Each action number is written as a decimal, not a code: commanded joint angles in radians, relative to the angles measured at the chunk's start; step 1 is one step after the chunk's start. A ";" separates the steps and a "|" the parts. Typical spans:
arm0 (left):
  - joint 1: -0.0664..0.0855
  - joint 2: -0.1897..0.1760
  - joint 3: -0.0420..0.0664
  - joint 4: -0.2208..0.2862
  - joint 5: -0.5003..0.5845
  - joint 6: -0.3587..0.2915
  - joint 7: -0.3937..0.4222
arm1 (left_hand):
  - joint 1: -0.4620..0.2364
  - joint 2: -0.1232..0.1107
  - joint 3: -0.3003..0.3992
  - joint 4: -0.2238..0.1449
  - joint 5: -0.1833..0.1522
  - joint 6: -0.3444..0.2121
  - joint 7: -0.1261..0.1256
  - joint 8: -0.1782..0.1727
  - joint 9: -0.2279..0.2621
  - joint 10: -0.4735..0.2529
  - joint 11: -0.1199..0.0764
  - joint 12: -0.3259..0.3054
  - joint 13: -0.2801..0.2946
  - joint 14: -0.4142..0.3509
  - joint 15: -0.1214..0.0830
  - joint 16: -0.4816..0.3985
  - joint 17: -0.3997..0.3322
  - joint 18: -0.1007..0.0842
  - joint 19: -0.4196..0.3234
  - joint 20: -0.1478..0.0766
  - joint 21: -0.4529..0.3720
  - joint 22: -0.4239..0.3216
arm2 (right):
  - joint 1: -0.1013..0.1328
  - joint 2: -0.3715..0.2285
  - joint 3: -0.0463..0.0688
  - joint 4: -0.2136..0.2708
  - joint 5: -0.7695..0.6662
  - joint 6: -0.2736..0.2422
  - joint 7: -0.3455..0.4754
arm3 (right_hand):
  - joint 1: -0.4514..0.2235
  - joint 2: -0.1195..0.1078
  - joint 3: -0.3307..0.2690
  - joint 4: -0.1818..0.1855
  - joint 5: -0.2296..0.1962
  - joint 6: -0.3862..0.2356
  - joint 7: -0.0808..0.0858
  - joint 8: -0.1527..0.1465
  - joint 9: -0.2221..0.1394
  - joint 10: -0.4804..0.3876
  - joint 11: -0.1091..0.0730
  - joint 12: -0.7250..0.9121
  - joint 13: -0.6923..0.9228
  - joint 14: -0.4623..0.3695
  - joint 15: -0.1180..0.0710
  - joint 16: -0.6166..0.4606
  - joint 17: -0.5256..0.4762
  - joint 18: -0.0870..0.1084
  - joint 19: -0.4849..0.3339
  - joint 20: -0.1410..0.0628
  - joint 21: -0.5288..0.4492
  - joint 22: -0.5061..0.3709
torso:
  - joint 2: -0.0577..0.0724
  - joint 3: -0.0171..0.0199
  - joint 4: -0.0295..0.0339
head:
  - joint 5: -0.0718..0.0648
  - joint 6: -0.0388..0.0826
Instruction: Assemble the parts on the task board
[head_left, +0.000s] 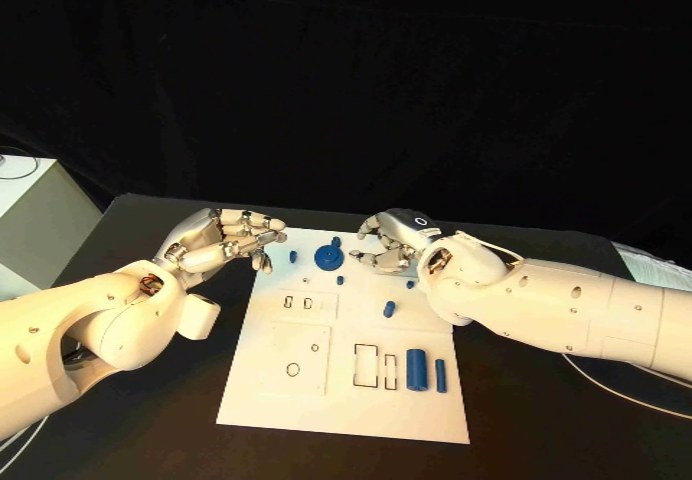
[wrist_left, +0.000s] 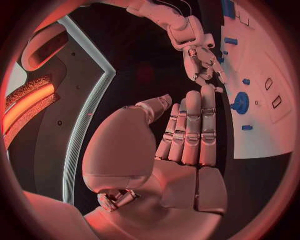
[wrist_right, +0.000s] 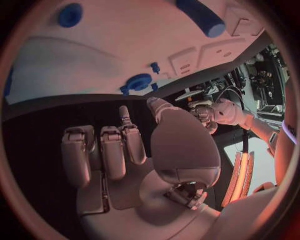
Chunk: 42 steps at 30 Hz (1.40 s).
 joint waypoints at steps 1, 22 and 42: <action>0.002 -0.001 0.001 0.000 -0.003 0.007 0.010 | 0.005 0.005 0.002 -0.007 -0.006 -0.007 0.000 -0.005 0.001 -0.004 0.000 -0.004 0.001 -0.004 0.000 0.007 -0.001 0.005 -0.010 0.000 0.005 0.001 | 0.010 -0.044 0.003 0.033 0.174 -0.069 0.104 | 0.037 -0.011 0.019 -0.007 -0.018 0.001 0.001 -0.004 -0.002 0.001 -0.001 0.001 0.138 0.094 0.003 0.003 0.220 -0.009 0.080 0.003 -0.005 0.218 | 0.000 0.0036 -0.0088 | -0.004 0.008; 0.001 0.016 0.000 -0.015 -0.002 0.018 0.012 | 0.005 0.005 0.002 -0.008 -0.006 -0.007 0.000 -0.006 0.002 -0.004 0.000 -0.004 0.001 -0.006 0.001 0.008 -0.002 0.005 -0.014 0.000 0.009 0.004 | 0.007 -0.271 0.001 -0.025 0.364 0.143 0.328 | 0.244 -0.088 0.036 -0.138 -0.149 -0.032 0.016 -0.032 -0.018 -0.038 0.012 -0.033 0.102 0.100 0.014 0.010 0.245 -0.003 0.066 0.012 -0.027 0.197 | 0.008 0.0168 -0.0269 | -0.027 0.014; 0.001 0.018 0.000 -0.027 -0.002 0.023 0.011 | 0.005 0.005 0.002 -0.008 -0.006 -0.007 0.000 -0.006 0.002 -0.004 0.000 -0.004 0.001 -0.006 0.001 0.008 -0.002 0.005 -0.014 0.000 0.009 0.004 | -0.037 -0.219 -0.002 -0.093 0.340 0.173 0.319 | 0.288 -0.041 -0.067 -0.113 -0.127 -0.033 0.022 -0.046 -0.024 -0.035 0.018 -0.029 0.106 0.101 0.021 0.011 0.250 -0.003 0.068 0.020 -0.025 0.200 | 0.005 0.0109 -0.0240 | -0.018 -0.008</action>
